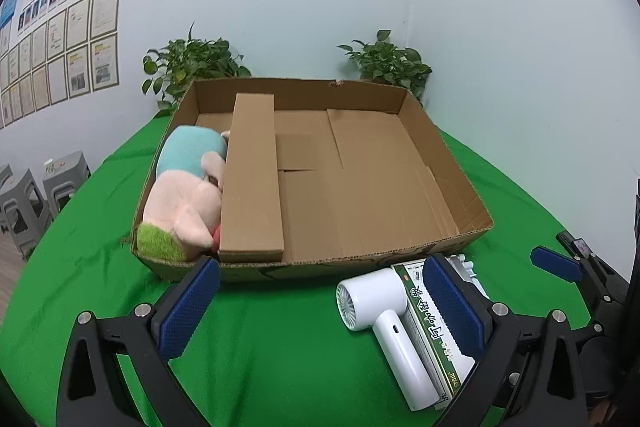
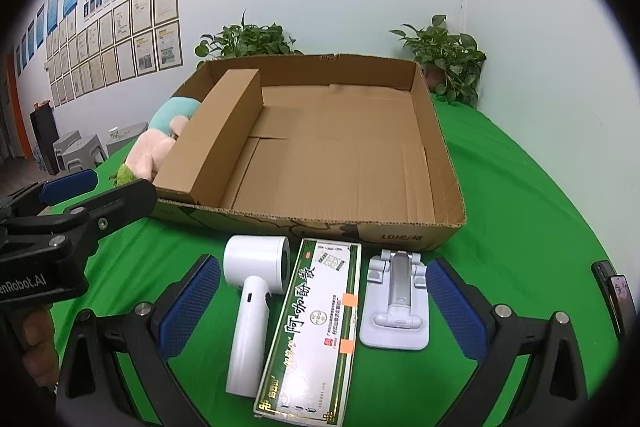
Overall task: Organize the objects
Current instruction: 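Withdraw the right gripper and move toward the white hair dryer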
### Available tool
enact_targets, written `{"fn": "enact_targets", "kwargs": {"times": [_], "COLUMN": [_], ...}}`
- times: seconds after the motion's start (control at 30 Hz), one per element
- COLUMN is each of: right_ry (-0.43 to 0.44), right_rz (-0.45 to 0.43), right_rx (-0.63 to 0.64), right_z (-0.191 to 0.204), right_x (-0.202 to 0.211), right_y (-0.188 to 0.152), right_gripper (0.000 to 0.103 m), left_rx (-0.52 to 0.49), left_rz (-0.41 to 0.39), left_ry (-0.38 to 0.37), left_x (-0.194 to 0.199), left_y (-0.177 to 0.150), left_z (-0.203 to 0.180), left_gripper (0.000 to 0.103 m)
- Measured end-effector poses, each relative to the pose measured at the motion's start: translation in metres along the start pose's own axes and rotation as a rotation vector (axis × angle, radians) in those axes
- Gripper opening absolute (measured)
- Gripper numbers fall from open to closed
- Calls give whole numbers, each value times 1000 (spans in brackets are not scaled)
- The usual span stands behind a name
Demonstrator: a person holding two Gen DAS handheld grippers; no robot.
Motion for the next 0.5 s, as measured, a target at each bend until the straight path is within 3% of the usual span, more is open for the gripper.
{"fn": "enact_targets", "kwargs": {"times": [0.23, 0.5], "right_ry": [36, 158], "right_rz": [4, -27], "right_rx": [-5, 47], "right_z": [8, 19], "right_x": [-1, 5], "right_y": [-11, -33], "right_gripper": [102, 102], "left_rx": [21, 110], "left_rz": [79, 315], "left_ry": [-75, -249], "left_x": [-16, -59], "left_y": [-10, -44], "left_z": [0, -4], "left_gripper": [102, 101]}}
Point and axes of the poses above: each gripper's, at about its wrist camera, not at the fingertips, and x roughly against the way its jaws point, z to its left, y to its top, the point moved 7 cm from there along -x, roughly the way its jaws point, and after that the axes turned 10 degrees about x, right-handed, at the moved point
